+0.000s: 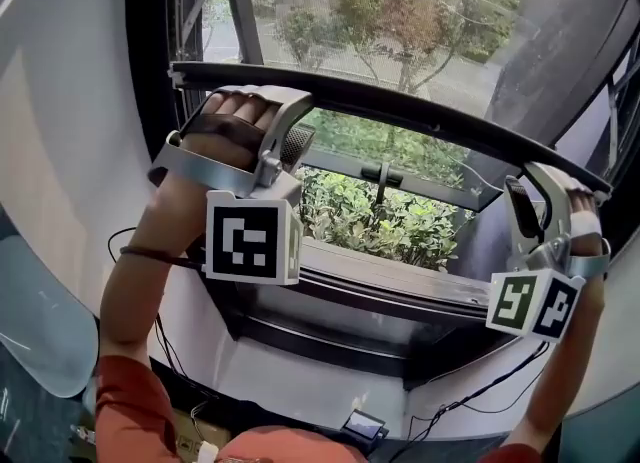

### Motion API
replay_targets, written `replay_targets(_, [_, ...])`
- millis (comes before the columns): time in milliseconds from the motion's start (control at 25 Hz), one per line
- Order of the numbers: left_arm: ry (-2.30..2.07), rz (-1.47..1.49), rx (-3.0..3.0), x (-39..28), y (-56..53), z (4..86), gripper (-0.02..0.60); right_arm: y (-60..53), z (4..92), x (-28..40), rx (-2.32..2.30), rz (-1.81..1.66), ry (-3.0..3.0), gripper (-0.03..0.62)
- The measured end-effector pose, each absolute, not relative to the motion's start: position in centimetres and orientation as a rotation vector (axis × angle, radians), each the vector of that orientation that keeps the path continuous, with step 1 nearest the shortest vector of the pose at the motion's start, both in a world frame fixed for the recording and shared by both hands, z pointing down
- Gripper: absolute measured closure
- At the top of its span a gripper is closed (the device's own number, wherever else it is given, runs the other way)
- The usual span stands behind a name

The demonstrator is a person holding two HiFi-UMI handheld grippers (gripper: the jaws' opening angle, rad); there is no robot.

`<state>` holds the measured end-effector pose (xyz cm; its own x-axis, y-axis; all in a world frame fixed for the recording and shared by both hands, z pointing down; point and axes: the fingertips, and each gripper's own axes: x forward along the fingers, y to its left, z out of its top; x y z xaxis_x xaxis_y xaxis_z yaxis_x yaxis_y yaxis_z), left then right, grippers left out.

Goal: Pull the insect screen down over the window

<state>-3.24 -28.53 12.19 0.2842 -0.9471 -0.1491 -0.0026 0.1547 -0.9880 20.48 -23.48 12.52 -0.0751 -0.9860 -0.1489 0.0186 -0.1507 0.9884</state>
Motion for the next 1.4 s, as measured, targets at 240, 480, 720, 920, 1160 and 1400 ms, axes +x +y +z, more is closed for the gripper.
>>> replay_targets(240, [1.044,-0.899,-1.216,-3.2,-28.4,13.9,0.408,-23.4,14.2,20.5,1.241,-1.36,-1.181,0.456])
replay_targets(480, [1.024,-0.941,-1.24,-3.3,-28.5,14.5,0.408,-23.3,14.5,20.4,1.229,-1.331,-1.21,0.456])
replay_targets(720, [0.993,-0.963,-1.271,-3.6,-28.2,15.7,0.409,-23.1,15.9,20.1,1.197,-1.287,-1.246,0.456])
replay_targets(920, [0.967,-0.992,-1.291,-3.6,-27.9,18.0,0.41,-22.9,18.2,20.2,1.184,-1.258,-1.276,0.457])
replay_targets(1160, [0.96,-1.017,-1.314,-3.6,-27.3,19.0,0.411,-22.1,19.2,20.1,1.167,-1.209,-1.302,0.457])
replay_targets(1400, [0.921,-1.047,-1.352,-3.9,-26.8,21.5,0.411,-21.7,21.6,19.8,1.129,-1.152,-1.34,0.457])
